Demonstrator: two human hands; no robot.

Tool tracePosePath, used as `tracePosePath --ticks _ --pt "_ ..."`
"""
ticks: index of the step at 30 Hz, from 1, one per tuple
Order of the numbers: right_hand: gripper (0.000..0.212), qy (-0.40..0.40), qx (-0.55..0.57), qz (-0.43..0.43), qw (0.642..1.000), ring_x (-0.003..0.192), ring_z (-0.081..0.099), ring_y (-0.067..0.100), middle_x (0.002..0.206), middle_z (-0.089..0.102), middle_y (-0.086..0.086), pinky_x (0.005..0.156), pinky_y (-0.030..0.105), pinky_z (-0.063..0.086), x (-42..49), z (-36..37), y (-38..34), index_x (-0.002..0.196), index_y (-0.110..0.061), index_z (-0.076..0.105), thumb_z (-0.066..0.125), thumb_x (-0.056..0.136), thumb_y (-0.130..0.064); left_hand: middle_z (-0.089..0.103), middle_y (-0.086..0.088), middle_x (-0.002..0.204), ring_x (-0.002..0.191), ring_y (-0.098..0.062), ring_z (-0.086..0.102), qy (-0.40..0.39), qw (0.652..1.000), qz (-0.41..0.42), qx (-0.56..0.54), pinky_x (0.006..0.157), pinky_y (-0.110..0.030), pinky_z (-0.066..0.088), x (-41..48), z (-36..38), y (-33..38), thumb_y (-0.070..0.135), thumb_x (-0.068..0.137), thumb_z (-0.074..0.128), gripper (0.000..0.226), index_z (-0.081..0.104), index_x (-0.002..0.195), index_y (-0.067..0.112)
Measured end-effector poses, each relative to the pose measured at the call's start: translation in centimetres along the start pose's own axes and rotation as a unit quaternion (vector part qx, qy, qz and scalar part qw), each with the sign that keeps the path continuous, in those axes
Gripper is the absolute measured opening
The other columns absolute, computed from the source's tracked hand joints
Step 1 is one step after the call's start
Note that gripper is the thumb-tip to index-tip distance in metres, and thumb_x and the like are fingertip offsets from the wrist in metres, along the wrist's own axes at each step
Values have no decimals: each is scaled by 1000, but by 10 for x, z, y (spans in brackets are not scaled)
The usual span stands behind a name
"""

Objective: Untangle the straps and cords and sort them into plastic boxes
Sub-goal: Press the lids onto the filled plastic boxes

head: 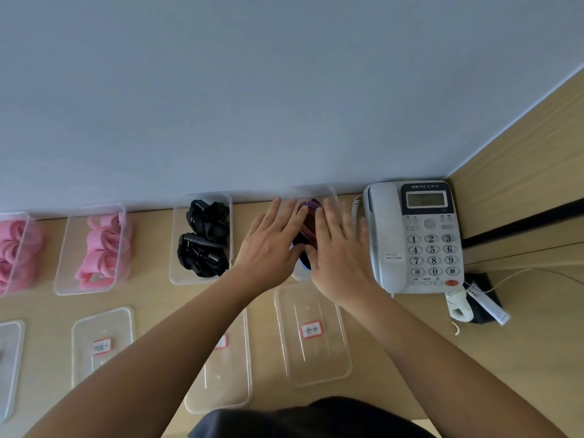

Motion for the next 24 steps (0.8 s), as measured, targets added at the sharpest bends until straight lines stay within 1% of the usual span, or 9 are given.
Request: tracePosePath --ticks 3,6,8,9,11,13,18,20,24 --pt "51 123 76 28 989 129 45 37 140 50 15 102 51 41 -43 -30 -1 135 -7 51 49 95 -40 37 -8 164 153 -30 29 99 987 -48 -115 122 -41 27 -26 -17 -8 33 101 61 68 32 160 19" --pt "32 163 102 -1 981 98 55 30 110 58 11 81 40 47 -94 -18 -17 108 -9 60 58 93 -37 60 -6 138 126 -25 55 166 944 -182 -219 107 -37 43 -65 -10 -34 28 96 68 58 48 149 16" --pt "40 71 83 -9 994 106 56 33 118 57 15 85 42 49 -113 20 -32 112 -11 60 59 91 -46 64 0 129 113 -19 61 167 919 -230 -273 98 -40 52 -83 2 -42 25 96 69 49 56 142 18" --pt "52 5 60 -3 998 122 49 37 134 49 19 96 46 46 -120 43 -37 125 -13 55 56 92 -53 65 3 124 107 -16 63 169 911 -241 -289 93 -38 54 -90 6 -44 24 96 69 44 59 138 19" --pt "80 -104 16 10 994 150 8 44 161 9 24 118 55 21 -133 87 -43 154 -20 25 47 91 -65 66 9 117 98 -11 66 166 904 -245 -307 87 -32 55 -103 9 -42 24 96 69 36 63 132 23" --pt "89 -122 18 24 992 151 -13 43 165 -12 20 121 59 4 -141 102 -45 159 -24 10 46 90 -67 68 10 112 93 -6 66 156 900 -245 -326 85 -28 54 -113 13 -39 24 96 69 31 66 127 24" --pt "81 -58 33 37 997 143 32 39 160 27 17 106 56 33 -152 78 -46 145 -20 45 64 75 -57 69 14 108 91 4 63 138 881 -272 -360 77 -21 51 -133 21 -39 26 98 66 26 68 124 25" --pt "82 -26 53 30 998 139 35 37 157 32 16 102 54 36 -158 65 -48 142 -20 48 64 71 -56 68 16 107 92 6 63 144 873 -280 -373 77 -20 51 -137 20 -41 27 99 64 24 69 123 25" --pt "80 80 83 18 993 139 35 35 154 36 12 102 54 36 -160 31 -49 141 -20 49 59 71 -56 68 21 99 92 4 64 155 849 -297 -408 88 -35 57 -135 14 -45 33 101 59 20 70 117 28"
Point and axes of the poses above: each hand's wrist, its own x-axis towards the middle knuckle, its own z-axis out of the palm, y = z × x, the point moved 10 cm from there along x, towards the middle knuckle
